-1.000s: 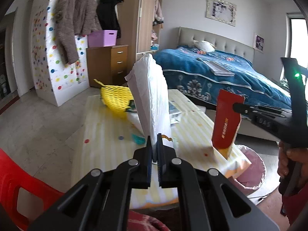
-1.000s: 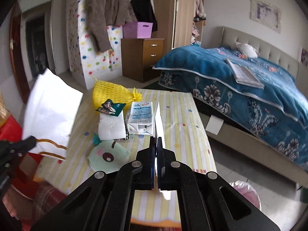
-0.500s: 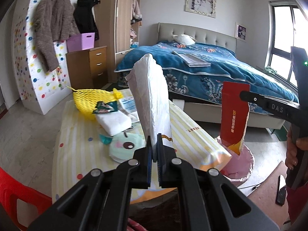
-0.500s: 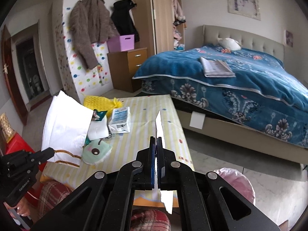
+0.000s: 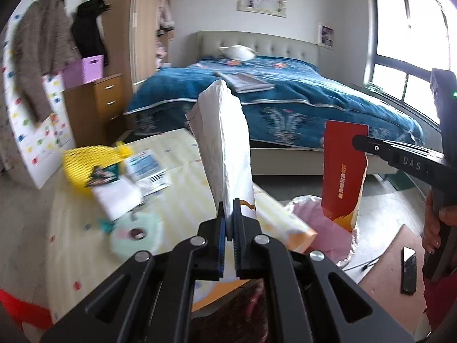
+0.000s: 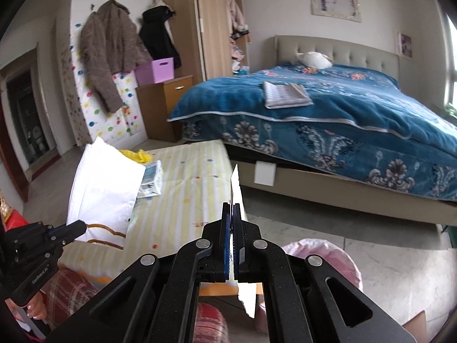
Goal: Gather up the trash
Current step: 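Carry the paper bag and envelope over the pink wastebasket with both grippers, then open both grippers over the wastebasket to drop the paper bag and envelope, then move both grippers back over the table toward the green cloth and foam, then grasp the mint-green cartoon cloth with the left gripper and lift it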
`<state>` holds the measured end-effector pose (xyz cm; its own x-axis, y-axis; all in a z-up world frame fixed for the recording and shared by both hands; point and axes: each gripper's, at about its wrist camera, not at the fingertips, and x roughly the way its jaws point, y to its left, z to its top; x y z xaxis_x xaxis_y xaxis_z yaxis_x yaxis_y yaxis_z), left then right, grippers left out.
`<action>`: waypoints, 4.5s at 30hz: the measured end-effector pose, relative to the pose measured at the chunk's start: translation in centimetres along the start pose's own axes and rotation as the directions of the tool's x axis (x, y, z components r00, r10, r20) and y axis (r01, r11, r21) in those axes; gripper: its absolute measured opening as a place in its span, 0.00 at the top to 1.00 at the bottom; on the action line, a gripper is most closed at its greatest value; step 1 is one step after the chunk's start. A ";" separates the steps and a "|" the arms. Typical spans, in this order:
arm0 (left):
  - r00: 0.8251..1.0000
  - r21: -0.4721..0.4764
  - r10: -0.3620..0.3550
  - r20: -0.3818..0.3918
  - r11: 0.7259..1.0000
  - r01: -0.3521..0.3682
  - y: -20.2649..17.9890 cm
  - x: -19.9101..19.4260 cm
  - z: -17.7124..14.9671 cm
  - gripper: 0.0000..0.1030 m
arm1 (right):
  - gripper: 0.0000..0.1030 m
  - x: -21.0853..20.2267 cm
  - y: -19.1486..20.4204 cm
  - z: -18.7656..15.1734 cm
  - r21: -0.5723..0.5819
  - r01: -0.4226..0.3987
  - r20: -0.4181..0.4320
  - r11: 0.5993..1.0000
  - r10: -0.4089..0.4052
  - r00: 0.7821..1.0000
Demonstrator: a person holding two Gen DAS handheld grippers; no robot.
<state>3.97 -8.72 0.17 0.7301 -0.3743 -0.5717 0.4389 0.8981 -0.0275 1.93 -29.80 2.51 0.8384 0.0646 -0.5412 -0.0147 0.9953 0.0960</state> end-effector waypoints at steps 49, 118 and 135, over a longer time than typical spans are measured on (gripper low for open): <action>0.985 0.092 -0.090 -0.150 0.990 0.104 -7.5 10.6 1.5 0.56 | 0.63 3.1 -12.5 -4.8 0.283 0.112 -0.107 0.953 -0.084 0.991; 0.966 -0.188 0.122 -0.229 0.968 -0.167 12.5 2.5 -6.5 0.91 | 0.40 12.4 10.9 -3.2 -0.034 -0.168 -0.256 0.985 0.154 0.954; 0.951 -0.223 0.129 -0.280 0.955 -0.195 14.9 0.0 -8.3 0.91 | 0.40 10.5 12.8 -3.1 -0.074 -0.191 -0.234 0.979 0.169 0.957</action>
<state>6.21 6.59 -7.06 0.6041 -0.1755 -0.7773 0.1595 0.9823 -0.0978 8.86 -16.16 -4.52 0.6725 0.2474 -0.6975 -0.2152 0.9671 0.1356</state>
